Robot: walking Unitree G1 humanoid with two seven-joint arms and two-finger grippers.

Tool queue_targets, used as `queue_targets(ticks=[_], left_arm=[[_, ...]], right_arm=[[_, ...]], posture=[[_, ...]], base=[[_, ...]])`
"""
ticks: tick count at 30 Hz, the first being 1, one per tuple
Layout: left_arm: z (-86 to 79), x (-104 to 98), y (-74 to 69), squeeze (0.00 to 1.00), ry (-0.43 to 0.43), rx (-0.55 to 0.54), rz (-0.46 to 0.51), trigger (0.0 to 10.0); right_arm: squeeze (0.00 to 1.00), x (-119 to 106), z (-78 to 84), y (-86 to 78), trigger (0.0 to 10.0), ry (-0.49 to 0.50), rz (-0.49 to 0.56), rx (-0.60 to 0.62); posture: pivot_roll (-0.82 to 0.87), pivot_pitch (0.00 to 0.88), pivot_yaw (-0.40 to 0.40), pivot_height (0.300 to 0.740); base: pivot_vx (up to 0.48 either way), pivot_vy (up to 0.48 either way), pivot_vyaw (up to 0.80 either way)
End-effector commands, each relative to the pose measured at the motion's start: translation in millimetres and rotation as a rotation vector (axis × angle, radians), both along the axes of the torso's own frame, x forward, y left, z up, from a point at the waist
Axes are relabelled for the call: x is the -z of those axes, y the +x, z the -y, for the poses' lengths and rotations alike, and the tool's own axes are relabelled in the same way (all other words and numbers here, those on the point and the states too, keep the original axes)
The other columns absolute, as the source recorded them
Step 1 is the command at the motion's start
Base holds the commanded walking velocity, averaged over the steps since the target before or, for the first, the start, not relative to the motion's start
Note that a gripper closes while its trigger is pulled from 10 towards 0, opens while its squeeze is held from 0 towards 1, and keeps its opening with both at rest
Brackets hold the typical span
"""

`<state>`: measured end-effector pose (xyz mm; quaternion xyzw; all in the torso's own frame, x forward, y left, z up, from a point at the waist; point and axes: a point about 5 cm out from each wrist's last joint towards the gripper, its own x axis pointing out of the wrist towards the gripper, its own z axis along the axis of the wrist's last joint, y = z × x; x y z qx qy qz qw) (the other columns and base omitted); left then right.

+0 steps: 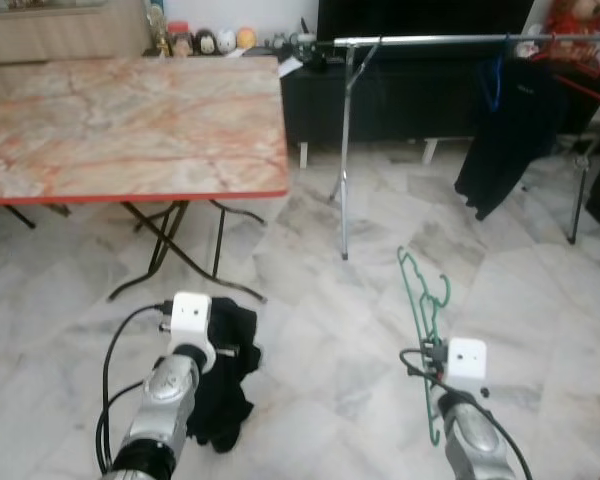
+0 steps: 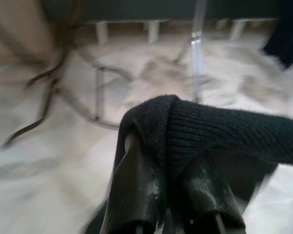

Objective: Hang hanger

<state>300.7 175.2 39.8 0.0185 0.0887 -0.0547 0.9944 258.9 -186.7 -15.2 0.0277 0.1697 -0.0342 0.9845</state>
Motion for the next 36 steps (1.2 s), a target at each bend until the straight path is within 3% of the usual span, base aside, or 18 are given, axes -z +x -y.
queue_targets(ticks=[1,12,24,36], left_arm=[[-0.8,-9.8,5.1,0.00,-0.020,-0.016,0.039,10.0],[-5.1,-16.4,6.6,0.00,-0.014,-0.027,0.063,10.0],[-6.6,-45.0,10.9,0.00,-0.037,-0.021,0.180,10.0],[0.6,-62.4,9.2,0.00,-0.045,0.002,0.238,10.0]], right_arm=[[0.00,-2.4,-3.7,3.5,10.0,-0.007,0.009,-0.024],[0.00,0.2,-9.4,3.6,10.0,-0.001,-0.012,-0.037],[0.00,17.4,3.0,-12.5,10.0,-0.024,-0.137,-0.006],[0.00,39.1,0.6,-36.4,10.0,-0.031,-0.289,-0.011]], posture=[[-0.06,0.000,-0.029,0.740],[-0.05,0.000,-0.020,0.740],[-0.03,0.000,-0.020,0.740],[-0.02,0.000,-0.021,0.740]], base=[[0.000,0.480,0.00],[0.000,0.442,0.00],[0.000,0.000,0.00],[0.115,0.000,0.00]])
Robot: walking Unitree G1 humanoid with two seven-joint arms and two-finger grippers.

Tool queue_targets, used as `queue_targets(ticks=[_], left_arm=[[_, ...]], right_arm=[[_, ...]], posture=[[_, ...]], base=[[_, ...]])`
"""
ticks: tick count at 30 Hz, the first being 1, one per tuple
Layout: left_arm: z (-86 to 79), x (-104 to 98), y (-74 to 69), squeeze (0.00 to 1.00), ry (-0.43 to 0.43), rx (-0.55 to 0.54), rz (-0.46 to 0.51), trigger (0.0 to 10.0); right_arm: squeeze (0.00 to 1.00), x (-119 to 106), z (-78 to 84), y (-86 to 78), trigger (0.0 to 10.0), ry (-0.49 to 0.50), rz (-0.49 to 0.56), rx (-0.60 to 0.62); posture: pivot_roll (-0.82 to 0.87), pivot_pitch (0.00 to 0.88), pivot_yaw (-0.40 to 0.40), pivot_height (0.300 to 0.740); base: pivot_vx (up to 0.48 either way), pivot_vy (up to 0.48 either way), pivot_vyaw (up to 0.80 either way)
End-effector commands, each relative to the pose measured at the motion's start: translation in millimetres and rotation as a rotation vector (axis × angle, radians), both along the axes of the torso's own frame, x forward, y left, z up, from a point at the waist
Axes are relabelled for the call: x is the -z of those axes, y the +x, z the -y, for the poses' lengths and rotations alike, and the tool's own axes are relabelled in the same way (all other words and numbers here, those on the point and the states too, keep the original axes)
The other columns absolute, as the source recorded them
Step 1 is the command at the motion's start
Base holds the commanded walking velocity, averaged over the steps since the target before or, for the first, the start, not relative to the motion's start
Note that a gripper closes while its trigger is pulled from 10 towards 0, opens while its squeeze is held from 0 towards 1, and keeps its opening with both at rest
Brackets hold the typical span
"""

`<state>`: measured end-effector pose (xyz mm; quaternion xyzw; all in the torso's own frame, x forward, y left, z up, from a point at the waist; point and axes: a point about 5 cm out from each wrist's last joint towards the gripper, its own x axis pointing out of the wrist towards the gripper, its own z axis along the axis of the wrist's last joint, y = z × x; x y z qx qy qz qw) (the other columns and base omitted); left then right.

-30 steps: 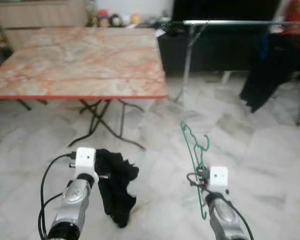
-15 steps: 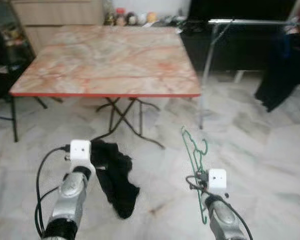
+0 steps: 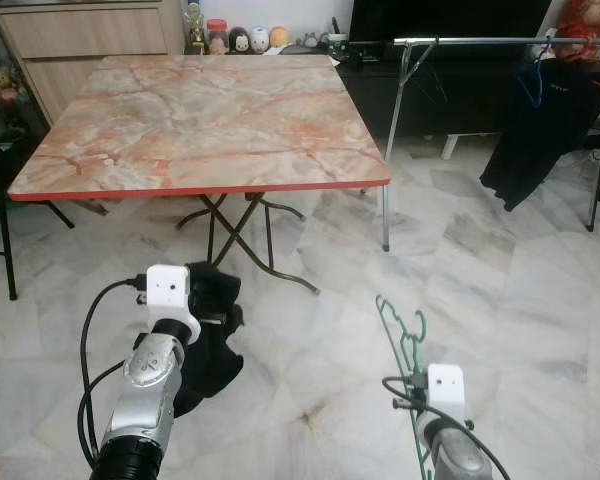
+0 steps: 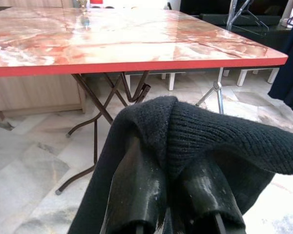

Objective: Hang hanger

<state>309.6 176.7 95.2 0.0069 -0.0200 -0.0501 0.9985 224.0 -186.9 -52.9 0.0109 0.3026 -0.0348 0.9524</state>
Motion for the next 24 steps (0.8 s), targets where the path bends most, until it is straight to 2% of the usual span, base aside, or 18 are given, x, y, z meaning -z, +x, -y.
queue_targets(ticks=[1,5,14,24], left_arm=[[2.4,-7.0,0.0,0.00,-0.009,0.011,0.021,10.0],[3.3,-7.4,-1.3,0.00,-0.012,0.008,0.015,10.0],[4.7,-11.2,-0.3,0.00,-0.013,0.008,0.017,10.0],[2.8,-35.5,8.3,0.00,-0.011,0.009,0.085,10.0]], right_arm=[[0.00,2.9,0.8,-3.6,10.0,-0.007,-0.025,-0.001],[0.00,9.2,1.0,-13.0,10.0,-0.004,-0.064,0.000],[0.00,12.7,-2.6,-18.0,10.0,-0.014,-0.085,-0.032],[0.00,17.7,-6.2,-24.8,10.0,-0.015,-0.122,-0.049]], posture=[[-0.02,0.000,-0.021,0.740],[-0.02,0.000,-0.021,0.740],[-0.02,0.000,-0.018,0.740],[-0.02,0.000,-0.022,0.740]], base=[[0.307,0.000,0.00],[0.322,0.000,0.00],[0.380,0.000,0.00],[0.411,0.000,0.00]])
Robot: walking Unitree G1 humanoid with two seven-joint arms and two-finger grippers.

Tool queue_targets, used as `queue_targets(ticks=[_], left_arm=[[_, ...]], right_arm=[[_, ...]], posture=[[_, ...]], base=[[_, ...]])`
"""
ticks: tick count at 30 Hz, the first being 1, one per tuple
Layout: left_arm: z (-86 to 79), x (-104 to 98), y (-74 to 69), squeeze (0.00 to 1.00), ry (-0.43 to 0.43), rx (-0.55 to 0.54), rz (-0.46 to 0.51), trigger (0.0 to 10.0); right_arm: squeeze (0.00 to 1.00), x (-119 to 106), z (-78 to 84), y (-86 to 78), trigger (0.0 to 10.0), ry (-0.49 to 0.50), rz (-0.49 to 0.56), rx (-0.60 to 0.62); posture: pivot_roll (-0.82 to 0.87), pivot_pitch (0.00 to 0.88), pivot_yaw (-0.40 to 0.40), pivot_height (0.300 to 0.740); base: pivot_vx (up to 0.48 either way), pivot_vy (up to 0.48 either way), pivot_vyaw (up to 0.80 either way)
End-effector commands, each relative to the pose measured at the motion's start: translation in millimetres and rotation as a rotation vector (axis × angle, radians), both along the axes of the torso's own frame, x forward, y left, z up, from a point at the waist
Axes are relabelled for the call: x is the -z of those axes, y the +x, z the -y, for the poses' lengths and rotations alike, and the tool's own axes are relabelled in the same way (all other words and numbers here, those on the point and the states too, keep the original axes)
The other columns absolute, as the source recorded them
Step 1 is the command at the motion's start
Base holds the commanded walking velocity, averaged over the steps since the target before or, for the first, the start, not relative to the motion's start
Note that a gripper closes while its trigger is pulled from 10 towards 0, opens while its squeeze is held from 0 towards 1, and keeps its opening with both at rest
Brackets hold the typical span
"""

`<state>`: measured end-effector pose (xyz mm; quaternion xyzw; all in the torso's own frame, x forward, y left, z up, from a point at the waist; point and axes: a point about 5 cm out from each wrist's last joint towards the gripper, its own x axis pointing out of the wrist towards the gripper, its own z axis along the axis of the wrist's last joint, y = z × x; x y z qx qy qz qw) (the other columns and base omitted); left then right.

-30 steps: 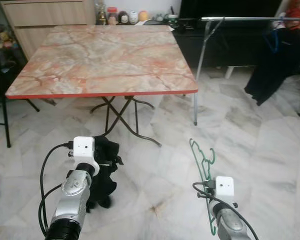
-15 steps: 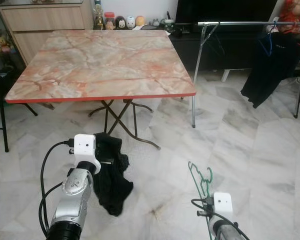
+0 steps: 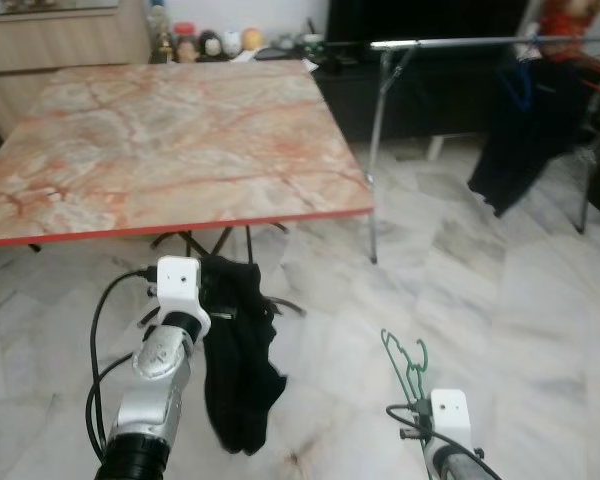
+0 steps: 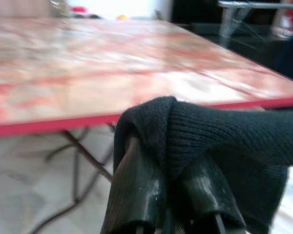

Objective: Hang hanger

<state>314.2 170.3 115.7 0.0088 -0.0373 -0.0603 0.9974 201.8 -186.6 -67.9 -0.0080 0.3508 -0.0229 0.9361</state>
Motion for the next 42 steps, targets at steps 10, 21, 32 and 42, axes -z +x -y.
queue_targets(ticks=[10,21,32,42], left_arm=[[-8.8,-76.4,24.4,0.00,-0.017,-0.020,0.209,10.0],[20.9,-169.7,61.6,0.00,-0.014,0.084,0.400,10.0],[53.9,-202.3,77.1,0.00,-0.031,0.173,0.439,10.0],[50.5,-97.7,50.7,0.00,0.055,0.327,0.078,10.0]], right_arm=[[0.00,6.9,-9.6,-9.1,10.0,0.013,-0.050,-0.034],[0.00,8.6,-8.5,-11.8,10.0,0.014,-0.066,-0.029],[0.00,8.3,-0.4,-12.3,10.0,0.003,-0.072,-0.002],[0.00,12.1,-0.4,-20.4,10.0,0.005,-0.090,0.002]], posture=[[-0.01,0.000,-0.028,0.740],[0.00,0.000,-0.026,0.740],[-0.01,0.000,-0.018,0.740],[0.01,0.000,-0.025,0.740]], base=[[0.411,0.000,0.30],[0.417,0.000,0.00],[0.418,0.000,0.00],[0.000,0.000,0.00]])
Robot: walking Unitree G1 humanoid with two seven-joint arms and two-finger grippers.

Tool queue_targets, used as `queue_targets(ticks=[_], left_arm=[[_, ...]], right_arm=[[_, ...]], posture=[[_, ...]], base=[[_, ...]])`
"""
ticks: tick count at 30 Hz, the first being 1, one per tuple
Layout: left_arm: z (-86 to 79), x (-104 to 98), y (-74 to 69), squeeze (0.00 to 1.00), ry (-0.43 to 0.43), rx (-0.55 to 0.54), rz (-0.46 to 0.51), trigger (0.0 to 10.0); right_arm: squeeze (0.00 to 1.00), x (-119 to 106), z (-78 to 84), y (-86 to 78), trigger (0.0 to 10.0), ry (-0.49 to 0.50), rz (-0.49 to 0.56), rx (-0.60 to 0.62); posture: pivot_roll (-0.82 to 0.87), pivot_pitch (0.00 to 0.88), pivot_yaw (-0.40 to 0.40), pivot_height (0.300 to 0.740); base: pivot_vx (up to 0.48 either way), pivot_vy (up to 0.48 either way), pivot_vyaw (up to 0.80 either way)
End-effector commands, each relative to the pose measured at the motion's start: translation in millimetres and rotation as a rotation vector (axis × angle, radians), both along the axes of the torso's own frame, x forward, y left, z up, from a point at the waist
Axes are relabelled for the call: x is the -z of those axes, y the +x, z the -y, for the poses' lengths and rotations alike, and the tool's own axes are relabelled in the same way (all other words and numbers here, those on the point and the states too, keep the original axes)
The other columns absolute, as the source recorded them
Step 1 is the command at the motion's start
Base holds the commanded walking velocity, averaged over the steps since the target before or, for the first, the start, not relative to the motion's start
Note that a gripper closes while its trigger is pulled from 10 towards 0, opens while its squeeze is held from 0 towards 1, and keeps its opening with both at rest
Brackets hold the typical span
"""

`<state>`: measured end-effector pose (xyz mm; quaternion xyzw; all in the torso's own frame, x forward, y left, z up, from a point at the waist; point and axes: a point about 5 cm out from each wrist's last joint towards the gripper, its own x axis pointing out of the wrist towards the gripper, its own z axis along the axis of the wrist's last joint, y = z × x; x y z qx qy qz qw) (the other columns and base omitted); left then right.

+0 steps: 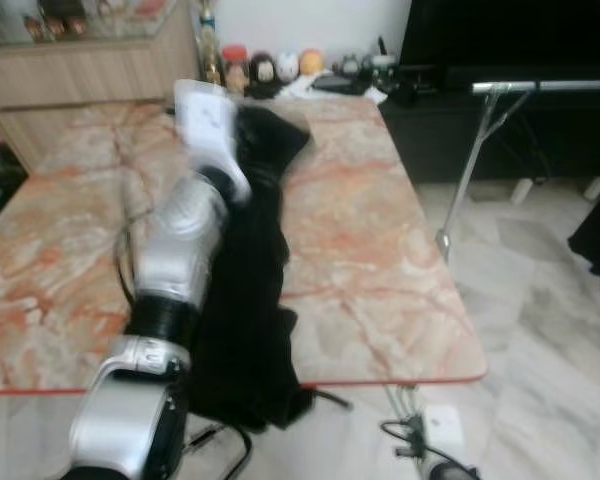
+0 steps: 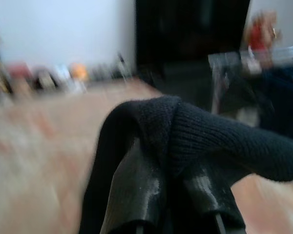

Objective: Hang hanger

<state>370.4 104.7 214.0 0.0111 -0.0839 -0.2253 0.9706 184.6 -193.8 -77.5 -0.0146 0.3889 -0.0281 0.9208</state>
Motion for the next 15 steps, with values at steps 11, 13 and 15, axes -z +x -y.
queue_targets(ticks=[11,13,15], left_arm=[[-27.2,50.8,-43.5,0.41,0.127,0.010,-0.194,10.0],[-23.5,56.0,-49.4,1.00,0.118,0.006,-0.214,10.0],[-19.9,59.0,-52.6,1.00,0.119,0.014,-0.217,10.0]], right_arm=[[0.00,0.5,-6.7,0.7,10.0,0.016,0.001,-0.009],[0.00,0.5,-6.5,0.7,10.0,0.017,0.003,-0.005],[0.00,0.6,-6.3,0.3,10.0,0.016,0.003,-0.005]], posture=[[0.01,0.000,-0.023,0.740],[0.00,0.000,-0.021,0.740],[0.00,0.000,-0.021,0.740]], base=[[0.000,0.000,0.00],[0.000,0.000,0.00],[0.000,0.000,0.00]])
